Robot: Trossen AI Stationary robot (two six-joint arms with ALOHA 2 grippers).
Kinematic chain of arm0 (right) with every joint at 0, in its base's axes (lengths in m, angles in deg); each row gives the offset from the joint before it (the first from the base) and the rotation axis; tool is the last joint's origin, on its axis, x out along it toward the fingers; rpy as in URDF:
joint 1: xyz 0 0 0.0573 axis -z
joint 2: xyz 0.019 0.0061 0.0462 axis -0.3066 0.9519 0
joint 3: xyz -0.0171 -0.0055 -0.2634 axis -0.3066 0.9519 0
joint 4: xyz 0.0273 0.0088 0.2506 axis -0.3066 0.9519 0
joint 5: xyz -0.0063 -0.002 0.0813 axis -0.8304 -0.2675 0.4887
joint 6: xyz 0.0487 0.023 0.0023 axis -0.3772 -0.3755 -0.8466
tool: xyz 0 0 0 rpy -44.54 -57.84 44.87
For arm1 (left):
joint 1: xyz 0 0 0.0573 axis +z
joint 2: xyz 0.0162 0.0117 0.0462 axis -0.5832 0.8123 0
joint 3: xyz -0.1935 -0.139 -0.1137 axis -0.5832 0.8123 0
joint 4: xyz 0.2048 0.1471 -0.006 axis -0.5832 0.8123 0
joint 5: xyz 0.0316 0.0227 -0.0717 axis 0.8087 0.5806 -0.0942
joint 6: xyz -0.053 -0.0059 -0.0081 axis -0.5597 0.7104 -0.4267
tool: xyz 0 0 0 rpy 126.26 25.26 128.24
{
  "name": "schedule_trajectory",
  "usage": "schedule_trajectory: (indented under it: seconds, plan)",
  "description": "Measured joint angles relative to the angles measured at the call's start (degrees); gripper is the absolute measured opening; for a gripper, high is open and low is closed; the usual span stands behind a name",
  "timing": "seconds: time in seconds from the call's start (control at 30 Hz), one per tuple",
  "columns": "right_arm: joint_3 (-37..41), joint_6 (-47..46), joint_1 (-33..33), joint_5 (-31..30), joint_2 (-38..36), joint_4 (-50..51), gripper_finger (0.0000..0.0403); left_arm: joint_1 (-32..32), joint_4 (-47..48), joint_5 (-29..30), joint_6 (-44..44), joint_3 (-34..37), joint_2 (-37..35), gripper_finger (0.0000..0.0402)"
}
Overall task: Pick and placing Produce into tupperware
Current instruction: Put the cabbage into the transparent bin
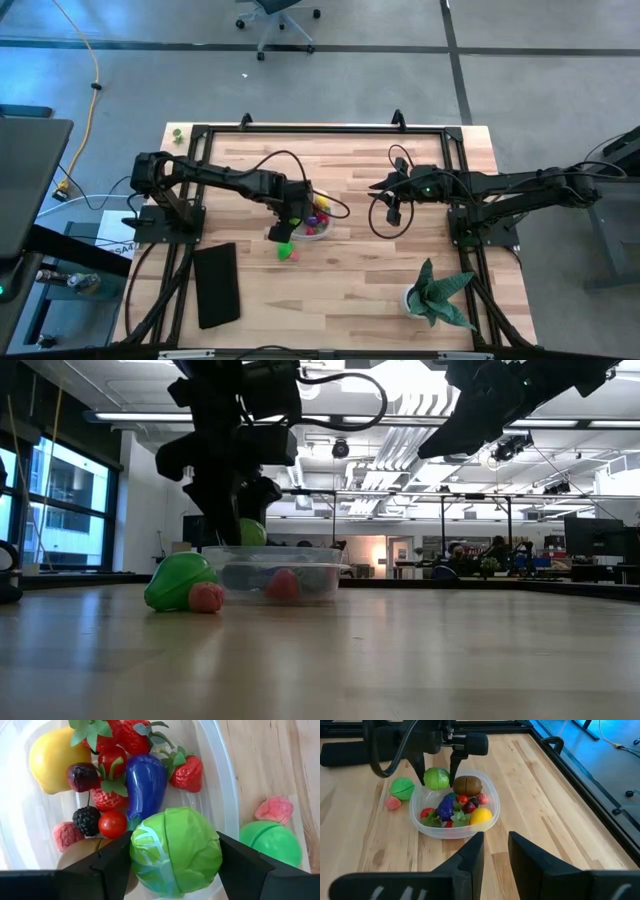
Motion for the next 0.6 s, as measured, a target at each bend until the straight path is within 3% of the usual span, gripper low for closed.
schedule_trajectory:
  seconds: [0.6]
  plan:
    - [0.00,0.00,-0.02,0.01,0.02,0.07,0.0079,0.00,-2.01,-0.34,-0.40,-0.07,3.13,0.0239]
